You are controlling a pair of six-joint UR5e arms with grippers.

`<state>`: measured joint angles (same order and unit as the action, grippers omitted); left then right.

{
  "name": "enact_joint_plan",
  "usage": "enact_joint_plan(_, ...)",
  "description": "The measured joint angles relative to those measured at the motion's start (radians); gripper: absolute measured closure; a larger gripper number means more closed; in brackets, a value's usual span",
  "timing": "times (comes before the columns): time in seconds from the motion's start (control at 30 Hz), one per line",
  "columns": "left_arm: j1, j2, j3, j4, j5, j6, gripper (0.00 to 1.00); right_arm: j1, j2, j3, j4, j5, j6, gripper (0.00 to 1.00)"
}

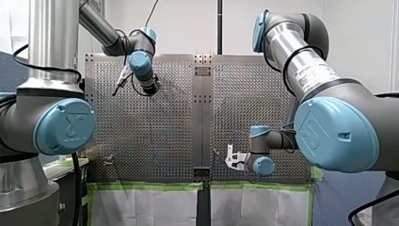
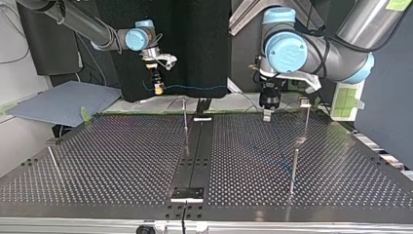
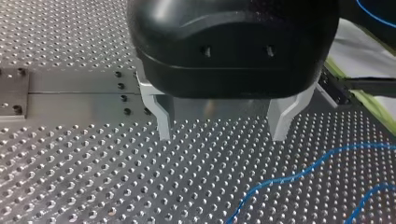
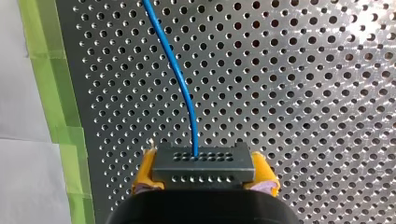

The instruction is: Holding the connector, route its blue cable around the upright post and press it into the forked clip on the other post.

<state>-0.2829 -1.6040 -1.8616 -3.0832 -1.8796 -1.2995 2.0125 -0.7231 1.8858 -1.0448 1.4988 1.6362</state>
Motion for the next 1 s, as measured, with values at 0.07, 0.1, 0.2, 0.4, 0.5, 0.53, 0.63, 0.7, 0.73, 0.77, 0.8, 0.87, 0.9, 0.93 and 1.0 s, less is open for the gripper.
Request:
enact_joint_plan(0.07,0.004,-0.001,-0.001,0.014,-0.001,0.013,0.00,0.000,0.000,0.000,0.000,0.000,0.000,1.00)
enact_joint_plan(0.1,0.006,-0.002,-0.001,0.022,-0.003,0.022,0.00,0.000,0.000,0.000,0.000,0.000,0.000,1.00)
enact_joint_plan(0.2,0.011,-0.002,0.002,0.046,-0.015,0.046,0.00,0.000,0.000,0.000,0.000,0.000,0.000,1.00)
enact_joint_plan(0.4,0.015,-0.002,0.016,0.101,-0.038,0.100,0.00,0.001,0.000,0.000,0.001,-0.002,0.000,1.00)
enact_joint_plan(0.5,0.015,-0.002,0.024,0.127,-0.041,0.127,0.00,0.001,0.000,0.000,0.000,-0.003,0.000,1.00)
enact_joint_plan(0.53,0.016,-0.002,0.026,0.136,-0.040,0.135,0.00,0.001,0.000,0.000,0.000,-0.003,0.000,1.00)
enact_joint_plan(0.63,0.016,-0.002,0.031,0.161,-0.038,0.161,0.00,0.001,0.000,0.000,0.000,-0.003,0.000,1.00)
enact_joint_plan(0.7,0.016,-0.003,0.033,0.179,-0.037,0.179,0.00,0.001,0.000,0.000,0.000,-0.003,0.000,1.00)
enact_joint_plan(0.73,0.016,-0.003,0.033,0.187,-0.037,0.188,0.00,0.001,0.000,0.000,0.000,-0.003,0.000,1.00)
enact_joint_plan(0.77,0.017,-0.004,0.033,0.196,-0.036,0.195,0.00,0.001,0.000,0.000,0.000,-0.003,0.000,1.00)
enact_joint_plan(0.8,0.017,-0.008,0.033,0.207,-0.032,0.204,0.00,0.001,0.000,0.000,0.000,-0.003,0.000,1.00)
enact_joint_plan(0.87,0.019,-0.015,0.034,0.223,-0.024,0.213,0.00,0.001,0.000,0.000,0.000,-0.003,0.000,1.00)
enact_joint_plan(0.9,0.020,-0.020,0.034,0.234,-0.021,0.216,0.00,0.001,0.000,0.000,0.001,-0.004,0.000,1.00)
enact_joint_plan(0.93,0.021,-0.023,0.034,0.241,-0.021,0.217,0.00,0.001,0.000,0.000,0.001,-0.004,0.000,1.00)
enact_joint_plan(1.0,0.025,-0.027,0.035,0.260,-0.027,0.221,0.00,0.001,0.000,0.000,0.001,-0.004,-0.001,1.00)
